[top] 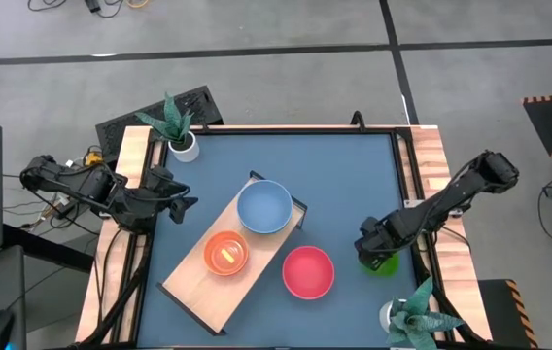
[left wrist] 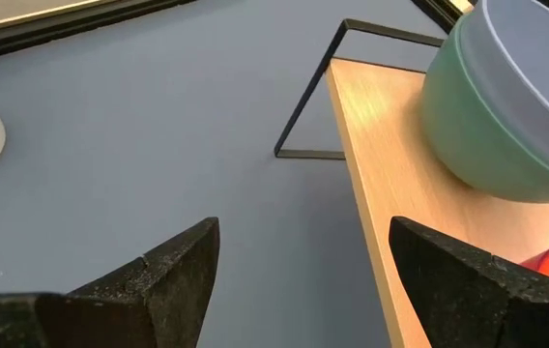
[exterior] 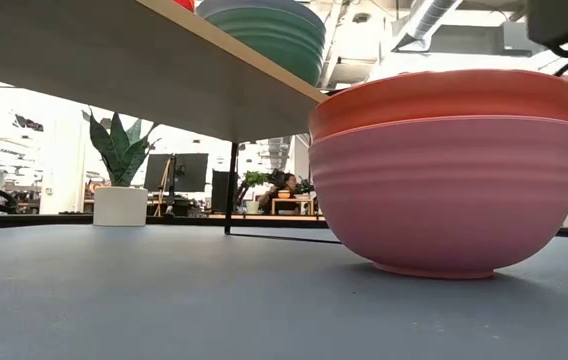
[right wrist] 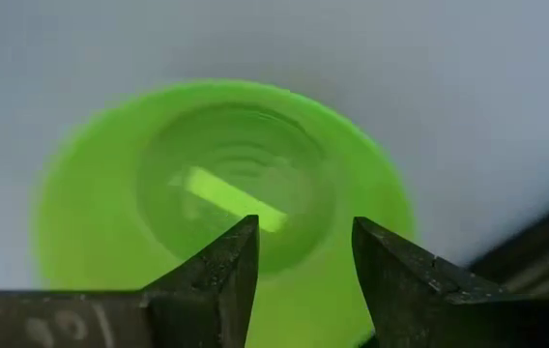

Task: Place and stack bowls onto a shelf
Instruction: Stack the light green bowl on top of the light orange bowl on the shelf

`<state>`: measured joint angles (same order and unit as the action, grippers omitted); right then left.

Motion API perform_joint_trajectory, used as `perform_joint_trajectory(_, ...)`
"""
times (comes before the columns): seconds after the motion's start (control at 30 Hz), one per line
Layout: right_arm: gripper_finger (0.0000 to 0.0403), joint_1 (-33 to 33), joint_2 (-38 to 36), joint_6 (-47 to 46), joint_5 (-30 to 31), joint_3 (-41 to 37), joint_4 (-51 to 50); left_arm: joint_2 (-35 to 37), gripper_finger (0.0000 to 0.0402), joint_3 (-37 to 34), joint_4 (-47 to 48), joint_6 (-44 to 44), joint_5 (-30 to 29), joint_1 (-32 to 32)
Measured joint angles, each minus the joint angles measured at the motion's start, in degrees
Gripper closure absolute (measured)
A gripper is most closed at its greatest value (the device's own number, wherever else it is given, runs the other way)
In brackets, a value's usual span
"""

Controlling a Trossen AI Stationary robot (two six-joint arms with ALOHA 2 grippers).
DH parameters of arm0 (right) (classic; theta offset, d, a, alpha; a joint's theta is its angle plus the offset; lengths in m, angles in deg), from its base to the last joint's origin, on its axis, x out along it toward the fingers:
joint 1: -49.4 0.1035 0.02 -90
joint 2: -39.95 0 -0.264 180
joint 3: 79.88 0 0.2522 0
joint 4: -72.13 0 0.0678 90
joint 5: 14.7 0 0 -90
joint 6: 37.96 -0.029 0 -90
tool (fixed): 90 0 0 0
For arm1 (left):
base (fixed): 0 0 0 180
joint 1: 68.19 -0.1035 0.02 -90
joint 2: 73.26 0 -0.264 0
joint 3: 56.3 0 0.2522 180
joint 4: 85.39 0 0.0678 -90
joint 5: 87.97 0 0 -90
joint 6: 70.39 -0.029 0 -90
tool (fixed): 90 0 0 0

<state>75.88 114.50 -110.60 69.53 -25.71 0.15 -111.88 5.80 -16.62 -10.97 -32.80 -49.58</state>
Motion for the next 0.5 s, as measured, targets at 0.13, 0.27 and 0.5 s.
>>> perform_joint_trajectory(0.13,0.0209,0.1,-1.2,0.2,-0.2,1.2,2.8,0.0,0.0115,0.0,0.0,0.2,0.0,0.0)
perform_joint_trajectory(0.27,0.0209,0.0,-2.7,2.1,0.4,4.3,4.2,0.0,0.0115,0.0,0.0,0.2,-0.2,0.0)
perform_joint_trajectory(0.5,0.0209,-0.5,-3.0,1.2,6.8,5.0,-7.6,0.0,0.0115,0.0,0.0,0.2,-2.1,0.0)
